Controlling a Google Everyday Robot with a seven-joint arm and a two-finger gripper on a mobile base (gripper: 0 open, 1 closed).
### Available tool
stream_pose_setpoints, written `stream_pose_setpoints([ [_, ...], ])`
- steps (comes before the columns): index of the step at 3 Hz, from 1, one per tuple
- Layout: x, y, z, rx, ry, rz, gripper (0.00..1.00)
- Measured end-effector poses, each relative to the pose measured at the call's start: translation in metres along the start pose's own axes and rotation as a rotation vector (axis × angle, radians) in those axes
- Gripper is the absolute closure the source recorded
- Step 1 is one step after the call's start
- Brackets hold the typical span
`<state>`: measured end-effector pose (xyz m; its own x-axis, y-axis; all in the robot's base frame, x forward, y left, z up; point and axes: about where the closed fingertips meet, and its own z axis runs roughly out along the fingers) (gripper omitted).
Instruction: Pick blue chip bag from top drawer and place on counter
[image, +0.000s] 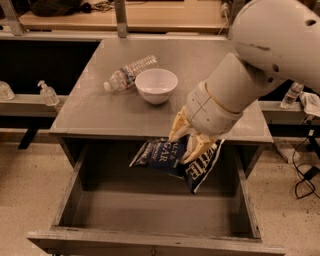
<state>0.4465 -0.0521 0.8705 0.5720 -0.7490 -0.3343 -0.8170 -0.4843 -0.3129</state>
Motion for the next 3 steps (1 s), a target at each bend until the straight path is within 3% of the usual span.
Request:
stream_pose_setpoints([
  [1,0.029,-0.011,-0.008,0.03,0.044,-0.05,1.0],
  [3,0.097,-0.056,-0.052,0.087,0.145,-0.166,1.0],
])
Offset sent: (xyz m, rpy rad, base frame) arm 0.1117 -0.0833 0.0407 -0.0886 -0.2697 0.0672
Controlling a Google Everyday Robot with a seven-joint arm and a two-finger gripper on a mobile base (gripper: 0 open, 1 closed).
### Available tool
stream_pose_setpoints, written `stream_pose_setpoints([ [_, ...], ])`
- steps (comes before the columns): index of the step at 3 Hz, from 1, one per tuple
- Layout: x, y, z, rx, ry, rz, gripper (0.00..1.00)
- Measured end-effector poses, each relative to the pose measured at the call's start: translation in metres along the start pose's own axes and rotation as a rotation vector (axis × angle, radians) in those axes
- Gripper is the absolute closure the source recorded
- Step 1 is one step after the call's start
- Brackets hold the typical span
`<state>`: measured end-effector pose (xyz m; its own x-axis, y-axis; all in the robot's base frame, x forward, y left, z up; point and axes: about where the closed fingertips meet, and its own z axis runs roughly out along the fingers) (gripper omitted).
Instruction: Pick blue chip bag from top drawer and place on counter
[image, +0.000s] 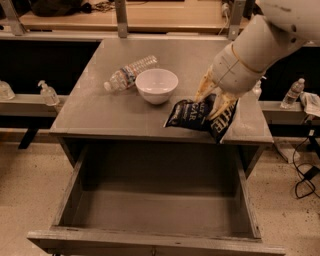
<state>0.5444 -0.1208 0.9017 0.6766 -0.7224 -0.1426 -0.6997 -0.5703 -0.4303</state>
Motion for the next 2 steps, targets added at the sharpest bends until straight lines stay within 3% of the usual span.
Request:
stream_pose_setpoints([
  [1,0.031,-0.019,-0.008,-0.005,0.033,-0.029,1.0],
  [2,0.041,-0.032,-0.017,0.011,0.05,-0.037,0.89],
])
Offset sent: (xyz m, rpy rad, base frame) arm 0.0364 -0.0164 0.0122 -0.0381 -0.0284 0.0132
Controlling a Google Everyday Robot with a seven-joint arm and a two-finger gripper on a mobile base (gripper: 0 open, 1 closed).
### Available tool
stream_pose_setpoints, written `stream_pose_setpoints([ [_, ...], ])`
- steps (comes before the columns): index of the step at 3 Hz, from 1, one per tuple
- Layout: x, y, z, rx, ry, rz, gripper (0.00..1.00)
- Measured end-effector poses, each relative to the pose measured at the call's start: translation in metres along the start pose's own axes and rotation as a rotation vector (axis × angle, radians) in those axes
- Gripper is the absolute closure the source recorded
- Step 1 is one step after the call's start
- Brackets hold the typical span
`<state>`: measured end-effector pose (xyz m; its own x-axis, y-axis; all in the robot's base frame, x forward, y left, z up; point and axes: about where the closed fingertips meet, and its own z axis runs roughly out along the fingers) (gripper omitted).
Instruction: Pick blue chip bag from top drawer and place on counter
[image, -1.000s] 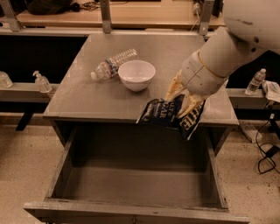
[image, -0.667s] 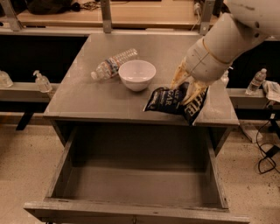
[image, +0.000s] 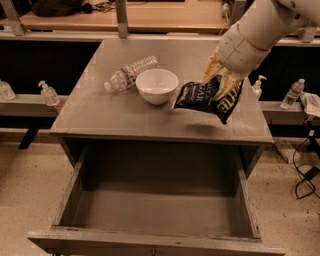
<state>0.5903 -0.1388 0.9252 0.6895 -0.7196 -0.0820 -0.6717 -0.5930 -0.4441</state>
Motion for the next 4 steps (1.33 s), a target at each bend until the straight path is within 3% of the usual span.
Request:
stream_pose_setpoints([
  [4,-0.0023,-0.0028,0.0091,-0.003,-0.009,-0.006,0.0],
])
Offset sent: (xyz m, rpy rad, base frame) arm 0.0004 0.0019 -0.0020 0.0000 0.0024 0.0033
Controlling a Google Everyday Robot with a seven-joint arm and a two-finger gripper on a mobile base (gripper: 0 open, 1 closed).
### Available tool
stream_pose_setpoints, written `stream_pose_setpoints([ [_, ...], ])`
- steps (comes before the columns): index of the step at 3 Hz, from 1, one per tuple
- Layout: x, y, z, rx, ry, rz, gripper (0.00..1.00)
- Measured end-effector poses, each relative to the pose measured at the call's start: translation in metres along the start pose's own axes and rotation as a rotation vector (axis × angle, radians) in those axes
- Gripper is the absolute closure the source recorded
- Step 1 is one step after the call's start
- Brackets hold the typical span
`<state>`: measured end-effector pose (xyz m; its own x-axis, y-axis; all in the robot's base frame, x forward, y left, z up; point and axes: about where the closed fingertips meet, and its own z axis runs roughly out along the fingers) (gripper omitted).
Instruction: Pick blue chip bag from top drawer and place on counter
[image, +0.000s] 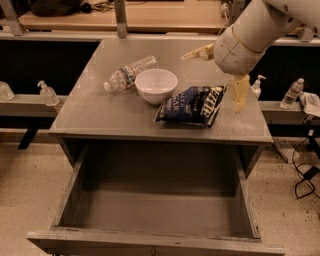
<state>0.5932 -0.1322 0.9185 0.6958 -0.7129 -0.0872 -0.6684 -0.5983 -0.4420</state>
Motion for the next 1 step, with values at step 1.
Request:
stream_pose_setpoints([
  [1,0.0,0.0,0.0,0.0,0.0,0.0,0.0],
])
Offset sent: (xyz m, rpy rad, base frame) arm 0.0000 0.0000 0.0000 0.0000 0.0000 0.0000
